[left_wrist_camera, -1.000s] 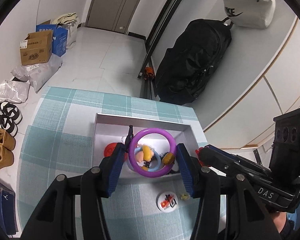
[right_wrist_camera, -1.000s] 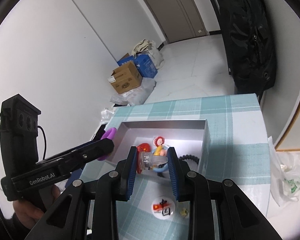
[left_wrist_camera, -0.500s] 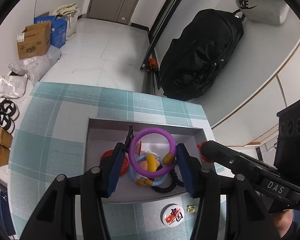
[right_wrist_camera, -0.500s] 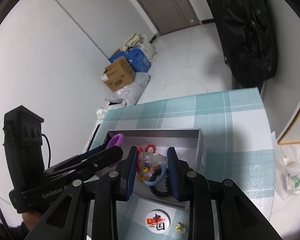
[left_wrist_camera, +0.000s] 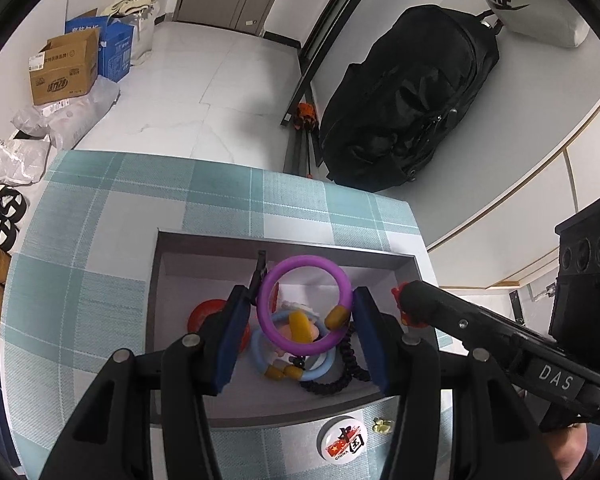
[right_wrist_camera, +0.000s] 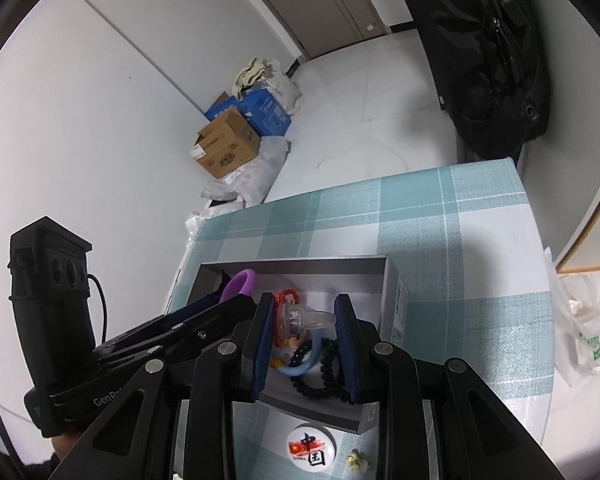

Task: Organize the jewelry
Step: 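Lower the purple ring into the box with the left tool while the right tool drops the pacifier in, then lift both open tools out of the silver box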

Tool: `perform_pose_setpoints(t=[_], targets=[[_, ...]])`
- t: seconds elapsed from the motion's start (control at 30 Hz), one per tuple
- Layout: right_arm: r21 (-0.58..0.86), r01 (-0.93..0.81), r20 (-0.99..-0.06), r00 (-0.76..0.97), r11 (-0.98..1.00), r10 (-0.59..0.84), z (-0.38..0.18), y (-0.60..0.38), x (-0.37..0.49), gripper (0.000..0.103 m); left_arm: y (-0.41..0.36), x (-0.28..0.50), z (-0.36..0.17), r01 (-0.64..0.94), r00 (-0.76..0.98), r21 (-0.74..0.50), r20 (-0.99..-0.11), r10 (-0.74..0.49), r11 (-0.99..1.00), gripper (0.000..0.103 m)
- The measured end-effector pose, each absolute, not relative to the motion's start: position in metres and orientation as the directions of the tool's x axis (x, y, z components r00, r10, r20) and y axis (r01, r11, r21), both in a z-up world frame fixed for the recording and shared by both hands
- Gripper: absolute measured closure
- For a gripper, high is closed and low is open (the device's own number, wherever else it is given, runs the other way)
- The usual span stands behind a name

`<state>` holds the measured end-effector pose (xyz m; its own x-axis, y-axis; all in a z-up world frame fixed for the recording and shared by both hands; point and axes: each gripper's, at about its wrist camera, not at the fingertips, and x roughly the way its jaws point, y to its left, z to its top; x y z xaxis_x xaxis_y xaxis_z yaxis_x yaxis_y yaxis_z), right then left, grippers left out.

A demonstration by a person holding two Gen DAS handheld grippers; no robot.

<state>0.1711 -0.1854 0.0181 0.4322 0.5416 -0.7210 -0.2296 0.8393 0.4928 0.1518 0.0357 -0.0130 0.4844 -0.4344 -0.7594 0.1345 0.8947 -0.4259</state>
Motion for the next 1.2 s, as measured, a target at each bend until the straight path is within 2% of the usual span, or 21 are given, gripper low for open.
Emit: perform_pose_setpoints(t=[0.2, 0.53, 0.6, 0.67, 0.83, 1.2], targets=[[0.489, -0.233, -0.721, 0.435, 0.841, 0.539, 0.019, -0.183, 0.171, 0.074, 0.032, 0.151, -0.013, 0.143, 0.483, -0.380, -0.779, -0.399, 0.914, 0.056], [0.518, -0.169, -0.722, 0.438, 0.838, 0.535, 0.014, -0.195, 0.171, 0.072, 0.028, 0.150, -0.014, 0.148, 0.433, -0.384, -0.803, -0.409, 0.911, 0.050], [0.510, -0.188, -0.717, 0.445, 0.839, 0.536, 0.017, -0.192, 0.168, 0.069, 0.029, 0.148, -0.013, 0.144, 0.441, -0.391, -0.797, -0.413, 0.909, 0.042], [0.507, -0.198, -0.710, 0.457, 0.839, 0.536, 0.020, -0.192, 0.166, 0.060, 0.032, 0.148, -0.012, 0.137, 0.445, -0.405, -0.790, -0.422, 0.904, 0.040], [0.515, -0.208, -0.685, 0.482, 0.831, 0.546, 0.027, -0.198, 0.161, 0.052, 0.039, 0.147, -0.008, 0.119, 0.443, -0.467, -0.765, -0.467, 0.876, 0.040], [0.495, -0.217, -0.660, 0.537, 0.842, 0.526, 0.038, -0.210, 0.144, 0.048, 0.032, 0.130, 0.002, 0.157, 0.471, -0.428, -0.759, -0.449, 0.890, 0.039]])
